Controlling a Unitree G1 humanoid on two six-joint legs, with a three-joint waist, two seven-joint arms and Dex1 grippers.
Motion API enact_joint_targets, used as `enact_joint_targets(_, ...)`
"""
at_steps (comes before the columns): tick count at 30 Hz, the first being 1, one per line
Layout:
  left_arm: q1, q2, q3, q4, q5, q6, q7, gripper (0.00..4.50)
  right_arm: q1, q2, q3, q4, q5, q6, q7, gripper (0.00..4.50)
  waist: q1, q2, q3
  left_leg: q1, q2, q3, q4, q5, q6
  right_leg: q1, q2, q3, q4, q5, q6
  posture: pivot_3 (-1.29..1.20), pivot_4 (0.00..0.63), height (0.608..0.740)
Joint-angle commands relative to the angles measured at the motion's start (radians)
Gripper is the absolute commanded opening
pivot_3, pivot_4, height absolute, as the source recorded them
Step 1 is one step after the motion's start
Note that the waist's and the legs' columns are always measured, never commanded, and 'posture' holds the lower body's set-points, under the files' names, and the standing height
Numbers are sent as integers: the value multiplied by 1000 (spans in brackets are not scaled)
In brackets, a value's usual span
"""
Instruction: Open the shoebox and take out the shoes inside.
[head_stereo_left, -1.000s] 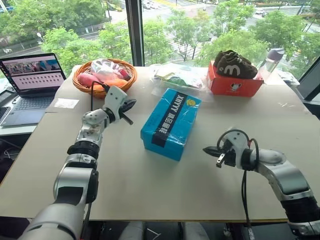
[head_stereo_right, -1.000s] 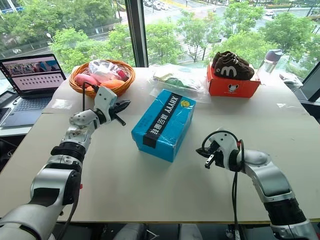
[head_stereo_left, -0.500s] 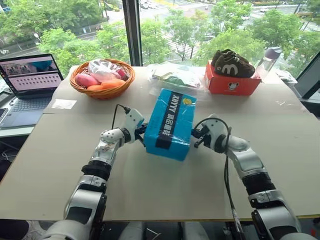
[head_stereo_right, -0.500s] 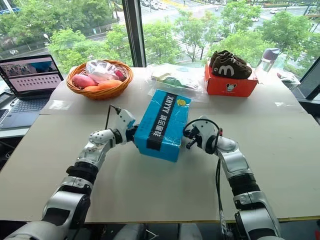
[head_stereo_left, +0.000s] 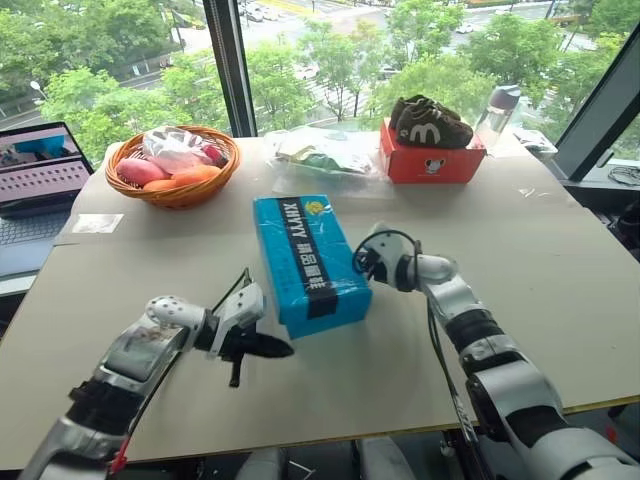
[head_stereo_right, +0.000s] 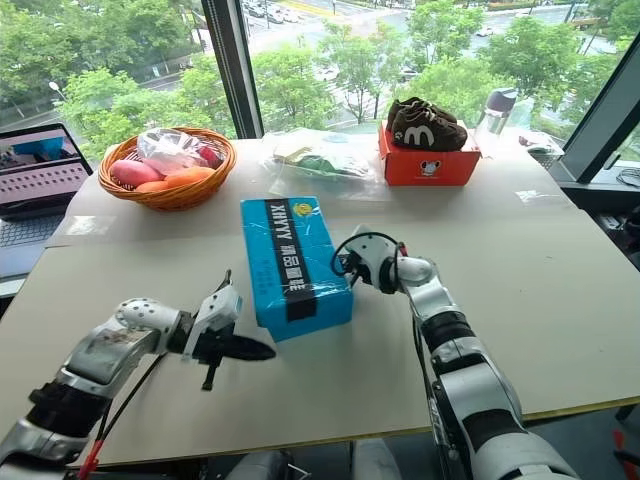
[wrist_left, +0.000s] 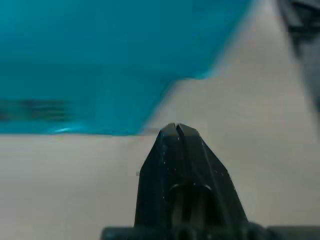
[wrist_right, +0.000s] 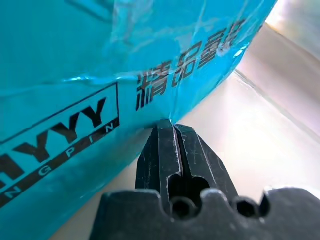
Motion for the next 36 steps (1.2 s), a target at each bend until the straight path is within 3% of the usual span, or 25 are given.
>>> enact_joint_targets(1, 76, 86, 68, -186, -138, 116, -20, 0, -83, 62, 20, 101, -29, -106, 28, 27, 0, 0, 0, 1, 2, 1, 0, -1, -1, 1, 2, 1, 0, 0, 0, 0, 150, 740)
enact_joint_targets(7, 42, 159, 169, -247, -260, 269, 44, 0, -102, 147, 38, 141, -34, -150, 122, 27, 6, 1, 0, 2, 8, 1, 0, -2, -4, 0, 9, 1, 0, 0, -3, 0, 150, 740)
enact_joint_targets(12, 132, 281, 400, -290, -408, 404, 39, 0, -41, 89, 67, 55, -42, -117, 270, 27, 0, 1, 0, 2, 9, 1, 0, -4, -7, -1, 11, 2, 1, 0, -3, 0, 150, 740)
enact_joint_targets(15, 370, 397, 604, -258, -335, 376, -58, 0, 25, 1, 95, -53, -47, -70, 384, 27, -6, 3, 2, 2, 10, 2, 0, -6, -7, -3, 12, 2, 3, -2, -5, 0, 150, 740)
enact_joint_targets(19, 660, 468, 798, -120, -159, 218, -196, 0, 92, -95, 121, -156, -65, -39, 439, 27, 9, 5, 3, 3, 9, 4, -1, -8, -7, -4, 11, 2, 1, -4, -8, 0, 150, 740)
enact_joint_targets(22, 715, 489, 857, 22, -53, 92, -202, 0, 134, -158, 126, -232, -55, 19, 475, 27, 28, 5, 3, 8, 10, 10, 0, -8, -7, 3, 11, 0, 1, -6, -12, 0, 150, 740)
enact_joint_targets(24, 644, 505, 801, 179, 77, -112, -74, 0, 173, -206, 121, -320, -30, 84, 514, 27, 46, 5, 3, 11, 12, 12, 0, -8, -7, 6, 10, 0, 2, -11, -8, 0, 150, 740)
enact_joint_targets(26, 308, 451, 635, 444, 210, -269, 221, 0, 228, -265, 103, -449, 1, 175, 538, 27, 72, 6, 2, 12, 13, 13, 0, -8, -7, 7, 10, -1, 2, -13, -7, 0, 150, 740)
enact_joint_targets(28, 28, 361, 534, 653, 281, -374, 388, 0, 281, -309, 87, -575, 37, 268, 547, 27, 94, 3, 0, 13, 13, 13, -1, -8, -7, 8, 9, -5, 2, -14, -7, 0, 150, 740)
enact_joint_targets(30, -171, 250, 466, 815, 322, -508, 453, 0, 363, -377, 72, -745, 90, 387, 577, 27, 109, 1, -3, 11, 10, 12, 1, -8, -7, 8, 8, -6, 2, -9, -14, 0, 150, 740)
enact_joint_targets(36, -512, 26, 357, 1210, 386, -793, 553, 0, 527, -505, 18, -1078, 233, 615, 590, 27, 108, -4, -7, -11, 8, 13, 12, -14, -4, -8, 7, -6, 6, -6, -11, 0, 150, 740)
